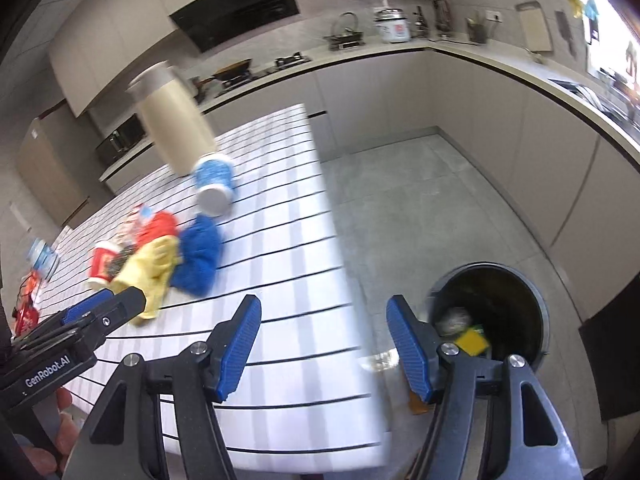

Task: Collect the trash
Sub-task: 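Move both open tools back toward the remaining items on the table, then grasp the red paper cup with the left tool while the right tool grasps the yellow cloth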

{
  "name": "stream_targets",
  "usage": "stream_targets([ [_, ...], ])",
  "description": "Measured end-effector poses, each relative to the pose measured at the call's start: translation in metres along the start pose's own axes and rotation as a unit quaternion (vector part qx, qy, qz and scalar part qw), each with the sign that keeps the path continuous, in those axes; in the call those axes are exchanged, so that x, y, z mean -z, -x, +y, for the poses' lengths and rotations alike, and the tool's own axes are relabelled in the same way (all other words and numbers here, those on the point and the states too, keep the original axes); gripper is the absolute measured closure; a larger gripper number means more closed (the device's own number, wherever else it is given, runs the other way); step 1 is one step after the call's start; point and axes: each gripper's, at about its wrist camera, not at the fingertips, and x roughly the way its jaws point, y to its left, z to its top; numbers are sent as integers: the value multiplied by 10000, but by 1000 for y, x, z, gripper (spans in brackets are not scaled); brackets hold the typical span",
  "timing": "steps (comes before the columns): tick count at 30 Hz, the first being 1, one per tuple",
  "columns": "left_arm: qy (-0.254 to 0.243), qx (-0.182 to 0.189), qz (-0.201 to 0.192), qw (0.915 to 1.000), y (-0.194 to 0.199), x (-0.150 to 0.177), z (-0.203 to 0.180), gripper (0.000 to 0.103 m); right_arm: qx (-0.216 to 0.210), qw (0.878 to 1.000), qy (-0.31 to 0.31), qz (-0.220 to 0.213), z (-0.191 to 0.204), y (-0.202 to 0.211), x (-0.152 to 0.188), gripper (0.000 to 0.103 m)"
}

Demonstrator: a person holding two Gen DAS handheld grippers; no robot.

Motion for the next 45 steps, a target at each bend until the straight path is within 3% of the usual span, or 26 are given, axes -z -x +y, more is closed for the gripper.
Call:
stream_targets([
  [8, 120, -299, -87, 9994, 18, 4, 89, 35, -216, 9997, 110, -28, 91, -16, 17, 36],
  [16, 470, -502, -195, 9974, 18, -1, 131, 35, -394, 9984, 399, 77, 144, -28, 14, 36],
  [30, 918, -897, -187, 9916, 6, -8, 178, 35, -870, 9924, 779, 384, 185, -76, -6, 36],
  [45, 654, -641, 45, 9958, -38, -36, 218, 35, -499, 9959, 460, 602, 209, -130, -9, 36],
])
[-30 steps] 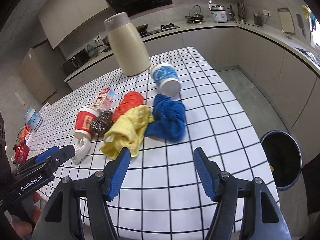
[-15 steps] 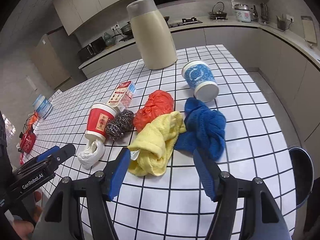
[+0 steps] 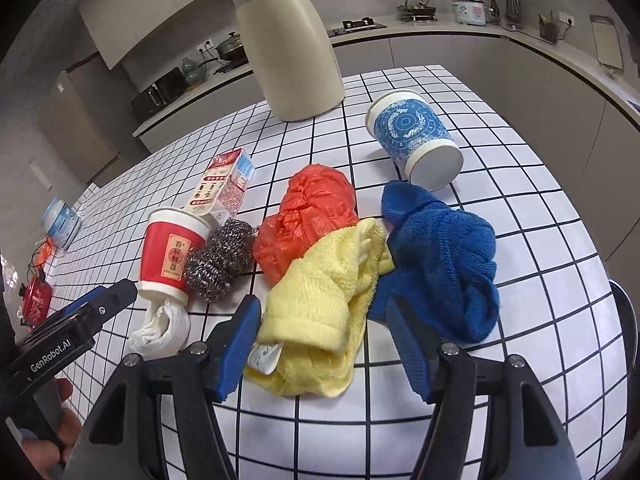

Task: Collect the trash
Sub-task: 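Grasp the red paper cup with the left tool while the right tool grasps the yellow cloth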

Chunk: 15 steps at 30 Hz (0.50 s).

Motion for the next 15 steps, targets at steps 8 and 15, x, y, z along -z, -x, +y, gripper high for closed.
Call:
stream_targets([
  [8, -86, 87, 158, 9998, -27, -15, 1, 35, 65, 9999, -39, 142, 4, -19, -6, 36],
  [15, -73, 148, 283, 9995, -41, -19, 1, 35, -133, 9996, -77, 220, 3, -29, -6, 70],
])
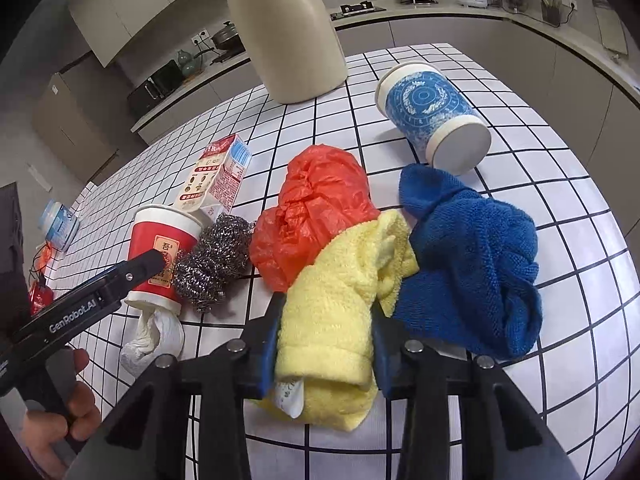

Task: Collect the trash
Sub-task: 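Grasp the red paper cup with the left tool while the right tool grasps the yellow cloth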

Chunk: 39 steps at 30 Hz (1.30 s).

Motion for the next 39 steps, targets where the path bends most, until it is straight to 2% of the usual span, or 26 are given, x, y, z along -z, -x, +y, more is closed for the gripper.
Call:
stream_targets([
  [4, -6, 40, 31, 10000, -4, -3, -1, 35, 172, 9986, 155, -471, 4, 19, -5, 72],
  [8, -24, 81, 49, 10000, -9, -7, -2, 35, 208, 9973, 137, -688, -1, 28, -17, 72],
  [14, 39, 210, 82, 9997, -16, -8, -1, 35, 193, 9970, 47, -753, -9, 24, -28, 72],
  [22, 56, 333, -42, 9994, -13, -8, -2, 46, 93, 9977, 88, -660, -9, 17, -33, 72],
  [31, 122, 374, -414, 9984, 15, -8, -5, 49, 33, 9974, 108, -716, -9, 26, -30, 72],
  [39, 52, 421, -687, 9967, 48, 0, -26, 49, -78, 9963, 123, -844, -16, 51, -24, 72],
])
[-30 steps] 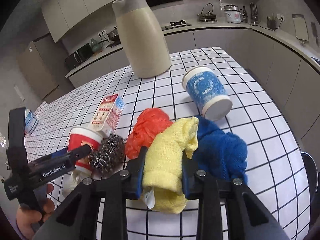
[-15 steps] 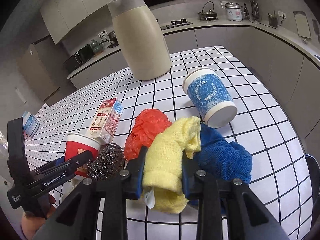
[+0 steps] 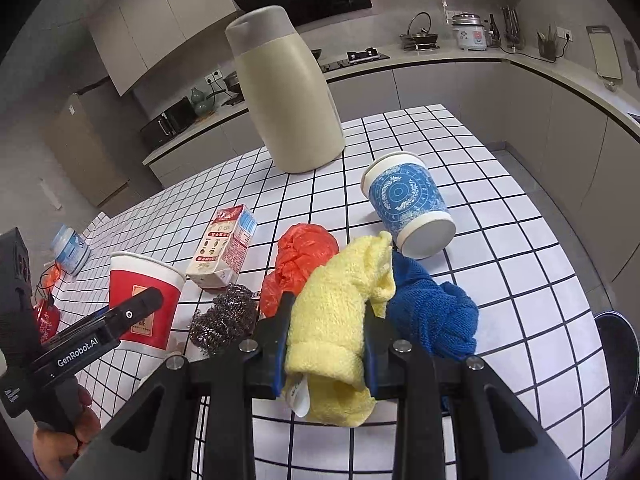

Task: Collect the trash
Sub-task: 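Grasp the red paper cup with the left tool while the right tool grasps the yellow cloth, then carry the red cup and yellow cloth with both tools over the black bin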

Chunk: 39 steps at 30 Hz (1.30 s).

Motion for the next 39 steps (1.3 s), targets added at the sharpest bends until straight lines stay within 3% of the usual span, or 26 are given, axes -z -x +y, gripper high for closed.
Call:
stream_targets([
  [15, -179, 268, 2, 9995, 21, 33, -81, 49, -120, 9998, 42, -145, -45, 62, 15, 72],
  [31, -765, 817, 190, 9935, 15, 52, -129, 49, 352, 9977, -564, -146, -91, 98, 40, 72],
  [39, -795, 984, 272, 9916, 14, 63, -151, 49, 503, 9953, -804, -172, -111, 113, 52, 72],
])
